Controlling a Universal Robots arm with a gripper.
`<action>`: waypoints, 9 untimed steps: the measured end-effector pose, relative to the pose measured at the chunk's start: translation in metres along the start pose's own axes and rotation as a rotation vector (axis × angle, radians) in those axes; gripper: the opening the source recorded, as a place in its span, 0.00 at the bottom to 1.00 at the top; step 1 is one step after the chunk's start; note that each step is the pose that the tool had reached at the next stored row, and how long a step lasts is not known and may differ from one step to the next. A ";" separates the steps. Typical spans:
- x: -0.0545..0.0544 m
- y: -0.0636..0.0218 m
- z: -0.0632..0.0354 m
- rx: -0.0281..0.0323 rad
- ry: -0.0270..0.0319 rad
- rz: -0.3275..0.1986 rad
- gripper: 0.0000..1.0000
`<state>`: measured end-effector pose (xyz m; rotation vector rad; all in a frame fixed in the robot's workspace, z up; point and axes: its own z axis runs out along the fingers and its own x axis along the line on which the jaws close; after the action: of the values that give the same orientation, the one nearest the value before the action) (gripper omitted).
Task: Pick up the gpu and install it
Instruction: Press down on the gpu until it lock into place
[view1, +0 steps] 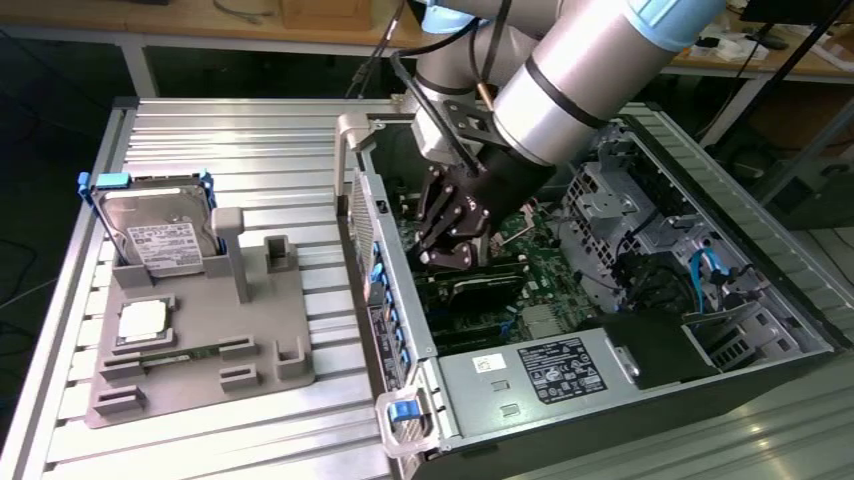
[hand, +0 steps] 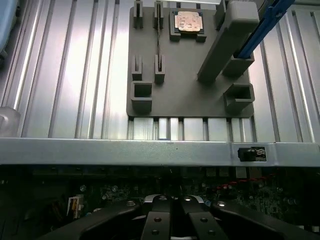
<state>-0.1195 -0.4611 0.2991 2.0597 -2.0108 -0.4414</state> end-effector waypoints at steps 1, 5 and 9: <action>0.001 -0.0001 0.0007 -0.0002 -0.0020 -0.001 0.11; 0.002 0.0012 0.0039 0.0000 -0.0120 -0.008 0.11; 0.003 0.0028 0.0066 -0.0006 -0.0165 -0.013 0.11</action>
<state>-0.1246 -0.4640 0.2938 2.0769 -2.0071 -0.4629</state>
